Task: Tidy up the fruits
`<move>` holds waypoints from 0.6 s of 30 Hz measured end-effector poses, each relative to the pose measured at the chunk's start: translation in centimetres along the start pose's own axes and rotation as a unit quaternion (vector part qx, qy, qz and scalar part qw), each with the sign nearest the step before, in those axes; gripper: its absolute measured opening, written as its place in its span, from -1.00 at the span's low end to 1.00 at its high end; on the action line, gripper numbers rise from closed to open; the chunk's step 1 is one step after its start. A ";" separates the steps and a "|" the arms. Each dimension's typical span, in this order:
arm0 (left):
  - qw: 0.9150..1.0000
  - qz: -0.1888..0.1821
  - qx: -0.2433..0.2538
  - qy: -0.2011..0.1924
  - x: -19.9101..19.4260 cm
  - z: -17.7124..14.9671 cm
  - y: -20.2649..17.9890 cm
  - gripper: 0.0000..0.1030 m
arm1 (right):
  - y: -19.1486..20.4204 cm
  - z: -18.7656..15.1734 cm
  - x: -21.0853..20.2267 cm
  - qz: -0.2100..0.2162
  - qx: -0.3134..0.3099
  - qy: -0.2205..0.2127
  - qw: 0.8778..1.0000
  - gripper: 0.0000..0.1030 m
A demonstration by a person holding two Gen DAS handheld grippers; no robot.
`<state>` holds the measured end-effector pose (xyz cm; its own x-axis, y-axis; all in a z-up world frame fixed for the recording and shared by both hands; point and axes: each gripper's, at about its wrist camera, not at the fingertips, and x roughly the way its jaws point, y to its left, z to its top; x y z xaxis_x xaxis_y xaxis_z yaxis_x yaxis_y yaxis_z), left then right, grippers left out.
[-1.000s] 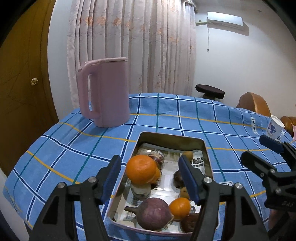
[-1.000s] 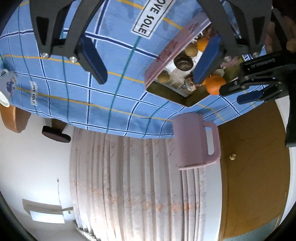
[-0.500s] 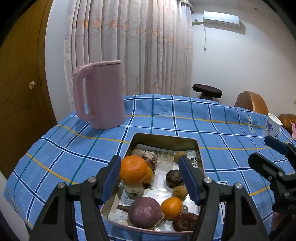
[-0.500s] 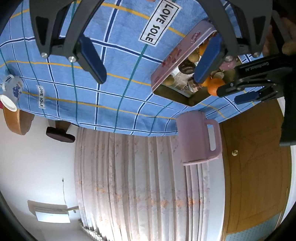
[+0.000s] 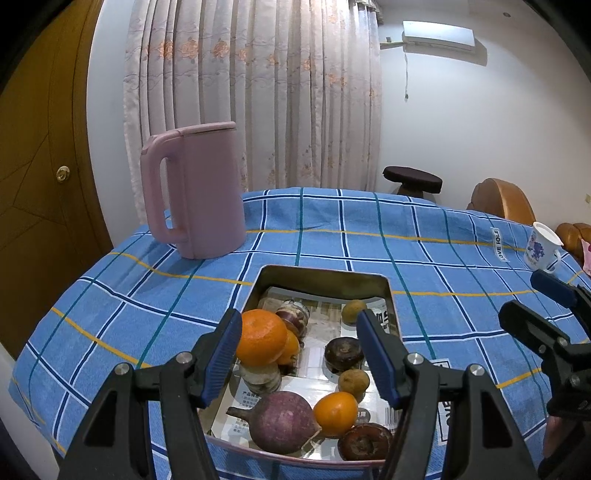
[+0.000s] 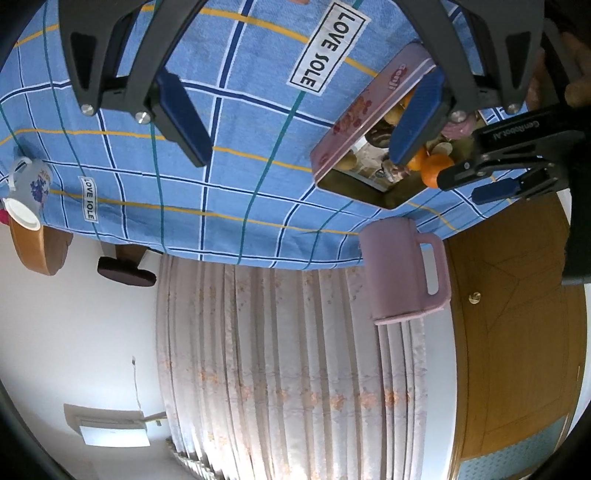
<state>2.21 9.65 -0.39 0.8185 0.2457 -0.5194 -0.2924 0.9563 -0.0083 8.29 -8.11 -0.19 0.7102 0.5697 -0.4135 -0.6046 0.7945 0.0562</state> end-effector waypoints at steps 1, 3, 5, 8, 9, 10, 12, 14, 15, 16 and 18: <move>1.000 0.001 0.000 0.001 0.0 0.0 0.0 0.28 | 0.0 0.0 0.0 0.000 0.001 0.000 1.000 0.92; 1.000 0.001 0.000 0.000 0.0 0.0 0.0 0.28 | 0.0 -0.1 0.0 0.000 0.000 -0.001 1.000 0.93; 1.000 0.001 0.001 0.000 0.0 0.0 -0.1 0.28 | -0.1 -0.1 0.0 0.000 0.001 0.000 1.000 0.93; 1.000 0.001 0.003 0.000 -0.1 -0.1 -0.3 0.28 | -0.1 -0.1 -0.1 -0.001 0.001 0.000 1.000 0.93; 1.000 0.002 0.004 0.000 -0.1 -0.1 -0.3 0.28 | -0.1 -0.1 -0.1 -0.001 0.001 0.000 1.000 0.93; 1.000 0.002 0.004 0.000 -0.1 -0.1 -0.3 0.28 | -0.1 -0.1 -0.2 -0.001 0.000 -0.002 1.000 0.93; 1.000 0.001 0.003 0.000 -0.1 -0.1 -0.3 0.28 | -0.2 -0.1 -0.2 -0.001 0.002 -0.003 1.000 0.93; 1.000 0.001 0.002 -0.002 -0.2 -0.1 -0.3 0.28 | -0.4 -0.1 -0.4 0.000 0.006 -0.007 1.000 0.93; 1.000 0.000 0.003 -0.003 -0.2 0.0 -0.3 0.28 | -0.6 -0.1 -0.5 0.000 0.009 -0.009 1.000 0.93; 1.000 0.000 0.003 -0.003 -0.3 0.0 -0.3 0.28 | -0.7 -0.1 -0.5 0.001 0.012 -0.011 1.000 0.93; 1.000 0.000 0.002 -0.005 -0.4 0.0 -0.3 0.28 | -0.8 0.0 -0.7 0.002 0.013 -0.012 1.000 0.93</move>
<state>2.01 9.25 -0.15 0.8233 0.2478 -0.5106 -0.2905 0.9569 -0.0039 8.29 -9.17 0.03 0.7171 0.5771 -0.3907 -0.5979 0.7975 0.0808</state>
